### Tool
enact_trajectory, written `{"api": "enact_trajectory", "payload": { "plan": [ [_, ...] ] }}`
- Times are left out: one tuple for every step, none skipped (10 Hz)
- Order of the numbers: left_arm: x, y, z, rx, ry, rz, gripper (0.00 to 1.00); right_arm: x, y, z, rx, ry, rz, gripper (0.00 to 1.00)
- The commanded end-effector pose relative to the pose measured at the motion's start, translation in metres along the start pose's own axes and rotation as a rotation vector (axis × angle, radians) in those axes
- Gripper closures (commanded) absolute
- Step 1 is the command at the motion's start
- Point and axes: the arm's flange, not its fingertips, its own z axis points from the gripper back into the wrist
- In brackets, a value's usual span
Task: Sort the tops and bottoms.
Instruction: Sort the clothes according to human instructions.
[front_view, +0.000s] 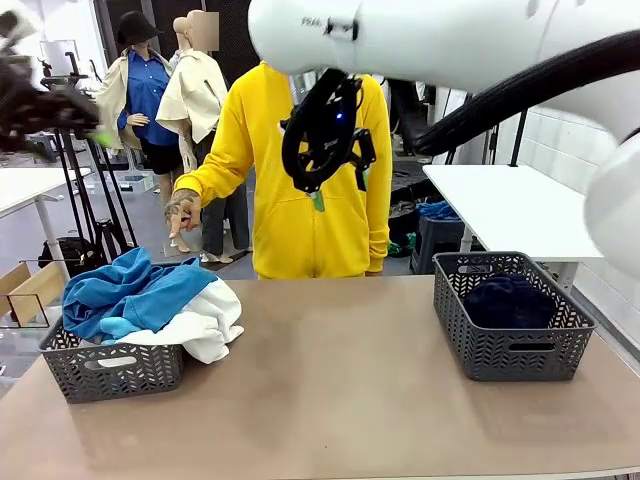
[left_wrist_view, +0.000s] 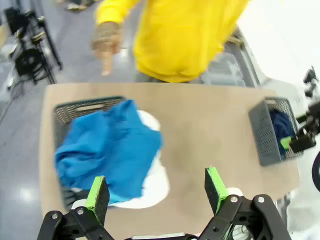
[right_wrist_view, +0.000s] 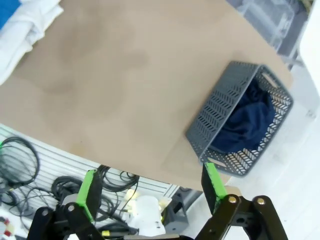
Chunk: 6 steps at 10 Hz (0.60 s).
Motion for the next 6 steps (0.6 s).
{"api": "enact_trajectory", "payload": {
  "plan": [
    [0.008, -0.033, -0.050, -0.034, 0.047, -0.089, 0.00, -0.050, -0.020, -0.033, 0.058, -0.036, -0.088, 0.00],
    [-0.004, -0.055, -0.069, -0.031, 0.058, -0.150, 0.00, -0.070, -0.034, -0.042, 0.052, -0.019, -0.125, 0.00],
    [-0.014, -0.073, -0.085, -0.017, 0.031, -0.232, 0.00, -0.084, -0.042, -0.066, 0.083, -0.031, -0.203, 0.00],
    [-0.025, -0.091, -0.092, -0.079, 0.018, -0.307, 0.00, -0.096, -0.045, -0.092, 0.088, -0.084, -0.221, 0.00],
    [-0.040, -0.107, -0.098, -0.112, 0.015, -0.360, 0.00, -0.113, -0.051, -0.119, 0.037, -0.133, -0.346, 0.00],
    [-0.051, -0.111, -0.109, -0.107, 0.076, -0.377, 0.00, -0.126, -0.054, -0.131, 0.031, -0.177, -0.417, 0.00]
  ]
}}
